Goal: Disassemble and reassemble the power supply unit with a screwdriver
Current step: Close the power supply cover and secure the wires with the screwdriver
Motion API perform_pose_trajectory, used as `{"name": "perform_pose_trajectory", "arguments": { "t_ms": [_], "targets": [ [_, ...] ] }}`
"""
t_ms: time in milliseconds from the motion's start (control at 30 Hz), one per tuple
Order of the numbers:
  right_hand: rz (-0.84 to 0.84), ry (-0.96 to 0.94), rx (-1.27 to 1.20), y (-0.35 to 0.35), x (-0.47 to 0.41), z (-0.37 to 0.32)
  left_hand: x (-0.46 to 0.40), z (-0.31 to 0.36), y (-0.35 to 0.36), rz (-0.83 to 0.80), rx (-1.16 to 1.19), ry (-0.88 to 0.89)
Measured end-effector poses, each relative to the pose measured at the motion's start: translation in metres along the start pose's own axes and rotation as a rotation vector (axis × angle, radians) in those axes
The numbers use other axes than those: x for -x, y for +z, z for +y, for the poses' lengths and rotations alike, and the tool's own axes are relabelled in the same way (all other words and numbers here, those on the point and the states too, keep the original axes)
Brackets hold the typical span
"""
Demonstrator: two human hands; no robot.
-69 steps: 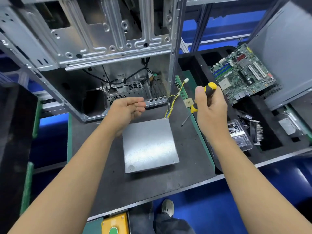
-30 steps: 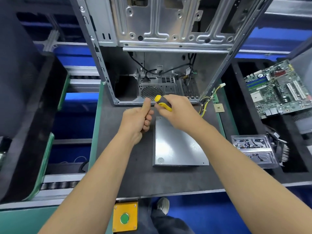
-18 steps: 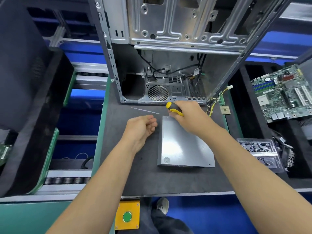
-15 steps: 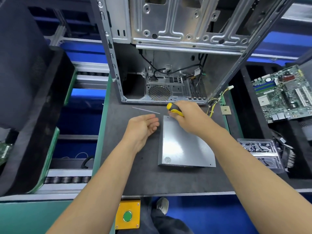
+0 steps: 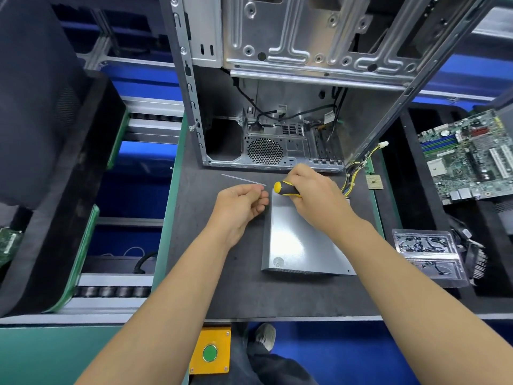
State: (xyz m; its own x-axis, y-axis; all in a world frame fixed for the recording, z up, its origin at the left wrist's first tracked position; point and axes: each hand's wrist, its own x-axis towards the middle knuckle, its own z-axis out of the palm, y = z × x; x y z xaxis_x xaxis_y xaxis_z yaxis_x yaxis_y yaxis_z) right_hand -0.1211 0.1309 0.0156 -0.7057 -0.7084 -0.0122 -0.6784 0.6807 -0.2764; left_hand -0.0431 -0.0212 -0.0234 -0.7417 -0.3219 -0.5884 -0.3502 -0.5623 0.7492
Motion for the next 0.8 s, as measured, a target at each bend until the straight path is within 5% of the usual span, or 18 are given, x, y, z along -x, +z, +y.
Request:
{"name": "perform_pose_trajectory", "arguments": {
  "t_ms": [800],
  "targets": [
    [-0.025, 0.187, -0.304, -0.003, -0.009, 0.005, -0.007, 0.001, 0.011, -0.039, -0.098, -0.004]
  ]
}}
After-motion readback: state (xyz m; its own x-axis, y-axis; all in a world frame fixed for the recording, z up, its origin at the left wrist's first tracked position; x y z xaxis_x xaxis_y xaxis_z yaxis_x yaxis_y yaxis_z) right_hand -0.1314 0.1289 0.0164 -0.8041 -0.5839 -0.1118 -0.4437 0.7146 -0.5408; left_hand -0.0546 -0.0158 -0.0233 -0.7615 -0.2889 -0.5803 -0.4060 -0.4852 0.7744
